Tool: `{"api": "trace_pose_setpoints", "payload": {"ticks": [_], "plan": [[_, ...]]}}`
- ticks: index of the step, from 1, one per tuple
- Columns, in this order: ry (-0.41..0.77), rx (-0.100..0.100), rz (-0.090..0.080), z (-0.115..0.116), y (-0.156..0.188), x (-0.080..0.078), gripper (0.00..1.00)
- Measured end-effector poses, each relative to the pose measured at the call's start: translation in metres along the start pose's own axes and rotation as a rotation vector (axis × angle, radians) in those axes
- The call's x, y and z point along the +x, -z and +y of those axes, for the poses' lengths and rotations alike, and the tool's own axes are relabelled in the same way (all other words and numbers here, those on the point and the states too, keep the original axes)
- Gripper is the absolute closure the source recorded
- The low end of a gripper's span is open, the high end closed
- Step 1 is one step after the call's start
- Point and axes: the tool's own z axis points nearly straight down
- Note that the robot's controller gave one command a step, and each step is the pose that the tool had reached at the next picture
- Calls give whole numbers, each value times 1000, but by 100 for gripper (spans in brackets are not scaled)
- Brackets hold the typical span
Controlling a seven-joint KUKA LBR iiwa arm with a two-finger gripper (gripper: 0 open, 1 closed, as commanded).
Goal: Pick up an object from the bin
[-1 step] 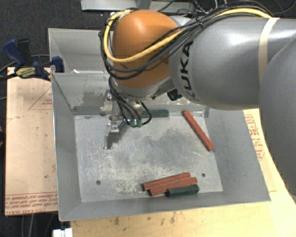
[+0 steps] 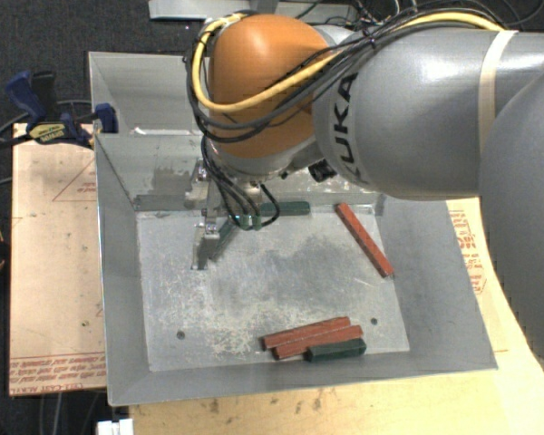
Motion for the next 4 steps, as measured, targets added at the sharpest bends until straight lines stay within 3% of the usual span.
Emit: {"api": "trace_pose_setpoints", "payload": {"ticks": [1, 2, 3, 4], "plan": [[-60, -2, -5, -49, -51, -25, 0], [30, 3, 2, -66, -79, -24, 0], [47, 0, 0, -110, -152, -40, 100], [47, 0, 0, -110, -152, -40, 0]]}}
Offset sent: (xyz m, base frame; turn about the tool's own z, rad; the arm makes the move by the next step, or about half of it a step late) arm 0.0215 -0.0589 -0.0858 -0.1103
